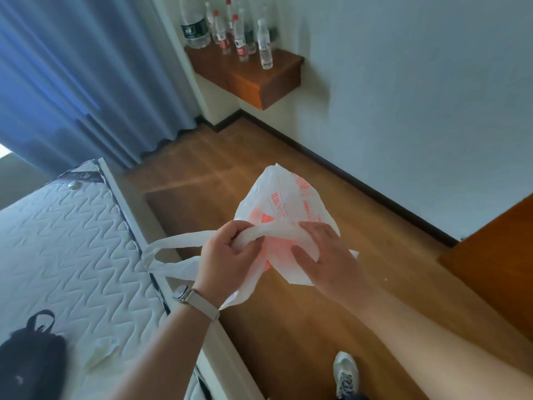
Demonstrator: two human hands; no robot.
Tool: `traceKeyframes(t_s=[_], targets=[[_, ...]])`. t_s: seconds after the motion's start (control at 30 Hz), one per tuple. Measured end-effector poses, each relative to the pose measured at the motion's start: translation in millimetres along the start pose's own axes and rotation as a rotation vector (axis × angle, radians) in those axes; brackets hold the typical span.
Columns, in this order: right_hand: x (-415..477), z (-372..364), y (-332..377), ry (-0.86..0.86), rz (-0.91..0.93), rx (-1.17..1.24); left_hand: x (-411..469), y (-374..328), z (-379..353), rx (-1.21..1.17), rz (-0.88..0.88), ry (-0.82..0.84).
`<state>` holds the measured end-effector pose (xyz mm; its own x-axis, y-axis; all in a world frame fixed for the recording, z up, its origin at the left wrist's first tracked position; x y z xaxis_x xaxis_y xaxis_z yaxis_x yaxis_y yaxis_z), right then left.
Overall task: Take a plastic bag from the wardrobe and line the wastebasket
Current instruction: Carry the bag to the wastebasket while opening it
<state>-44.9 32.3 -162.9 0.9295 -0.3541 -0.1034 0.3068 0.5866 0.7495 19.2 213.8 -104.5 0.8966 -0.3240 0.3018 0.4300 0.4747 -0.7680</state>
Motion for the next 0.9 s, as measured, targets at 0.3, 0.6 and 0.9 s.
traceKeyframes(t_s=[0.3,0.6,0.9], targets=[[65,46,-50,0.067,0.009,0.085,63,-32,-60,0.164,-0.059,0.078],[103,56,-32,0.143,0.092,0.064,92,-23,-56,0.081,0.0,-0.047],[181,30,13,0.16,0.168,-0.057,153,33,-30,0.002,-0.02,-0.146]])
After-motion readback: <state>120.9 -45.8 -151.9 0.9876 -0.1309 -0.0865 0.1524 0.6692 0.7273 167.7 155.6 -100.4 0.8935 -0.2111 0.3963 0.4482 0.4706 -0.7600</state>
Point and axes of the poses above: each hand's wrist, its own x-axis towards the middle knuckle, its own z-axis out of the back of the hand, y = z × x, the point moved 1 cm from there along x, towards the middle knuckle, and after that the axes turned 11 degrees about -z, right-handed, at the moved point
